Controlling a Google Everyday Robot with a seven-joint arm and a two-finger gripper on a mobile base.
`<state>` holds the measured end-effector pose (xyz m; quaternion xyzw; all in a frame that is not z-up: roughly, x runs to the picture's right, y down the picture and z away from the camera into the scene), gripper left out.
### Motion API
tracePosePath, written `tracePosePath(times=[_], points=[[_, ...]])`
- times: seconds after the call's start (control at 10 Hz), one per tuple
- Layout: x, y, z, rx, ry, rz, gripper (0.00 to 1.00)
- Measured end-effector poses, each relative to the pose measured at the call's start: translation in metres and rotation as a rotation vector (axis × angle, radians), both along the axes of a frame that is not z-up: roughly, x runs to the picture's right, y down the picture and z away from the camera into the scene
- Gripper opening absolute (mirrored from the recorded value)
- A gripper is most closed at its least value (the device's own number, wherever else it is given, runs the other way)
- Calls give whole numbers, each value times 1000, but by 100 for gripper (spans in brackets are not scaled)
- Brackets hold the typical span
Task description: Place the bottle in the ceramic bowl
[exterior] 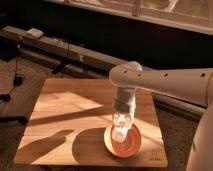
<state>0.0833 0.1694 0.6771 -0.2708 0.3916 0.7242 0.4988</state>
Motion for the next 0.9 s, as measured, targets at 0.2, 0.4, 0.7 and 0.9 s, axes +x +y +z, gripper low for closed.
tracePosePath(times=[0.2,0.4,0.7,0.9], points=[[-2,-1,1,2,-3,-2,76],[-1,-1,1,2,-3,-2,76],[-1,0,1,0,-4,-3,76],[-1,0,2,0,-4,-3,76]])
